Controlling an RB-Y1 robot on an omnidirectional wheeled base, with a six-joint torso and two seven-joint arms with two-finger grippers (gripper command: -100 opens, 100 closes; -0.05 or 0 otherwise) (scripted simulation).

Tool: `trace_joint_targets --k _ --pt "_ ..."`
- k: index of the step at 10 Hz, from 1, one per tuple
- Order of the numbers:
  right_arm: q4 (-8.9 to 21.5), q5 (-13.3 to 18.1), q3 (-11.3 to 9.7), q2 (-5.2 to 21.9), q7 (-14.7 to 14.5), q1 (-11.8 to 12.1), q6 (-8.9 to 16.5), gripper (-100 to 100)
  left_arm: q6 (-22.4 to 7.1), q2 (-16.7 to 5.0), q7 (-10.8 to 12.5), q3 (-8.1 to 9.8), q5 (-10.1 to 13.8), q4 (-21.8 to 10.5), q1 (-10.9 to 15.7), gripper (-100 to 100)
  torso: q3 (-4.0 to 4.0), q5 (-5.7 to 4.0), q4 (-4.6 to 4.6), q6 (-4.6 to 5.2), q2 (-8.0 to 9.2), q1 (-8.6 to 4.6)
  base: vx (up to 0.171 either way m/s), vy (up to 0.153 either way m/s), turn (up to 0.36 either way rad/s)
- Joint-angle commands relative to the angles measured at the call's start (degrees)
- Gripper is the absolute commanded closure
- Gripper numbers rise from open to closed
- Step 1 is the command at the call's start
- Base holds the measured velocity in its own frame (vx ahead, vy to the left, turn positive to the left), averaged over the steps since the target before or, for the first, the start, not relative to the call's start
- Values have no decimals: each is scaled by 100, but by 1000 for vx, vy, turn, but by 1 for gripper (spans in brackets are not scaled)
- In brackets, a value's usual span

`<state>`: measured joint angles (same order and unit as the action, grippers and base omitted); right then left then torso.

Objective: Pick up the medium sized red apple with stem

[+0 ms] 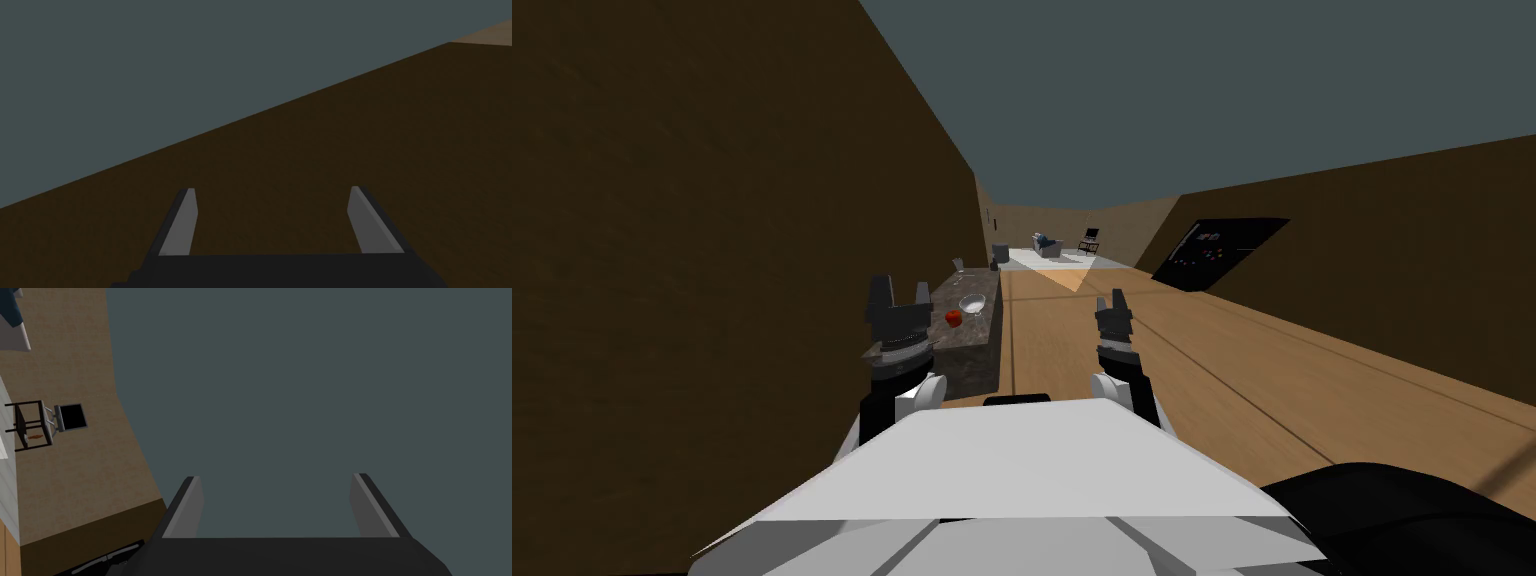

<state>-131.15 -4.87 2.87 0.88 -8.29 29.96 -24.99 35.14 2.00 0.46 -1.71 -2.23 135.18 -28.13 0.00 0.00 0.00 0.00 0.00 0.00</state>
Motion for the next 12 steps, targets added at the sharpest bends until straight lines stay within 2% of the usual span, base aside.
trace_joint_targets --k 1,4,5,7,8,11,12 --pt "0 0 0 0 0 0 0 0 -46 -259 23 69 66 8 -79 -100 0 0 0 0 0 0 -8 2 -34" --pt "0 0 0 0 0 0 0 0 -228 -786 114 340 333 40 -396 -100 6 1 2 0 11 7 -26 12 -62" --pt "0 0 0 0 0 -1 0 0 -228 -848 114 340 333 40 -396 -100 8 2 3 0 15 10 -26 13 -35" --pt "0 0 0 0 0 0 0 0 -412 -1215 203 614 607 68 -723 -100 7 1 3 0 11 6 -28 9 -90" --pt "0 0 0 0 0 -1 0 0 -412 -1251 203 614 607 68 -723 -100 8 2 3 0 14 8 -30 12 -31" --pt "0 0 0 0 0 -1 0 0 -761 -1809 368 1115 1118 104 -1263 -100 10 2 4 1 17 9 -41 13 -128" --pt "0 0 0 0 0 -1 0 0 -761 -1885 368 1128 1134 104 -1350 -100 12 2 5 1 20 11 -33 18 -31"
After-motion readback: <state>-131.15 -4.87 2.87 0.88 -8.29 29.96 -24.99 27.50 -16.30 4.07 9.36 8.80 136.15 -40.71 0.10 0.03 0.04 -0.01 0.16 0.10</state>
